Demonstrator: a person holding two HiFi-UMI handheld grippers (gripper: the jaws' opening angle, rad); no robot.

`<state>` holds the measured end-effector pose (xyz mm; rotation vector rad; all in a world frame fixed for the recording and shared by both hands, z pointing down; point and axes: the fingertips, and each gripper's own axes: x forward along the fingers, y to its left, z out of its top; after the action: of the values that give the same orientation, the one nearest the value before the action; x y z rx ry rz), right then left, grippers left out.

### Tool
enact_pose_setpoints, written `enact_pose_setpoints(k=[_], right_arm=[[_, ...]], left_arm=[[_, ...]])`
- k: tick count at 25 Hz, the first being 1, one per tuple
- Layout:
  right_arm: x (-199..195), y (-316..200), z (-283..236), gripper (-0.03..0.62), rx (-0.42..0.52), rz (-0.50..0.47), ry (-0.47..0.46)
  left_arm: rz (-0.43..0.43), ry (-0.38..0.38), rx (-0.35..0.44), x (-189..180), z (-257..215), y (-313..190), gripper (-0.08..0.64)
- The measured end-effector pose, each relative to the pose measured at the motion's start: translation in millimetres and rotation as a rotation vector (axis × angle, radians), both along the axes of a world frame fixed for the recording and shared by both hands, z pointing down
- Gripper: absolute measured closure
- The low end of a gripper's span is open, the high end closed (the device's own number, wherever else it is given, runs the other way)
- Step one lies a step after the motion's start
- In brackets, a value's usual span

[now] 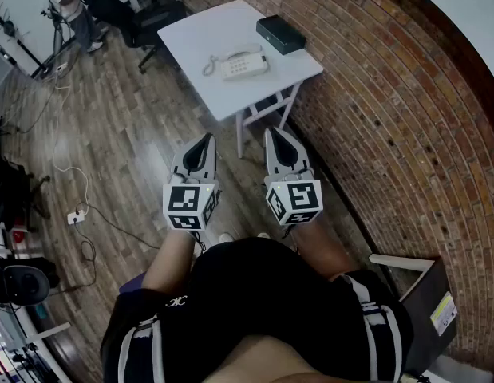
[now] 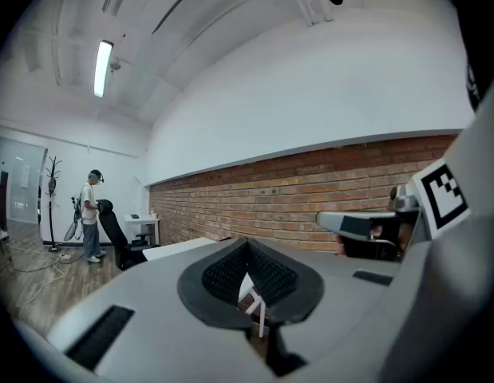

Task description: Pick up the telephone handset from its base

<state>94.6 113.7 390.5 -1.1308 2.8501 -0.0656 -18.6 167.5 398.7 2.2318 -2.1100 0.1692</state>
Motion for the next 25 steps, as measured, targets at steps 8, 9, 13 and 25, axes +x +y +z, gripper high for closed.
enact_pose_setpoints(k=[8,9,13,25], right_arm=[[1,-5,2,0.595,-0.022,0.011,-0.004],[1,-5,3,0.595,-0.025,0.019,-0.004],[-2,-6,5,0.595,-0.032,0.039,0.002],[-47,23,6,0.595,-0.022,0.065,0.017]], left_arm=[[-0.008,-0.013,-0.006,0,1,0,0.558],[-0.009,-0.011,-0.007,-2,2,1,0.558],[-0.013,-0.003,-0.002,-10,2,3,0.558],[0.010,0.019,0.017,-57,4,29,0.558]])
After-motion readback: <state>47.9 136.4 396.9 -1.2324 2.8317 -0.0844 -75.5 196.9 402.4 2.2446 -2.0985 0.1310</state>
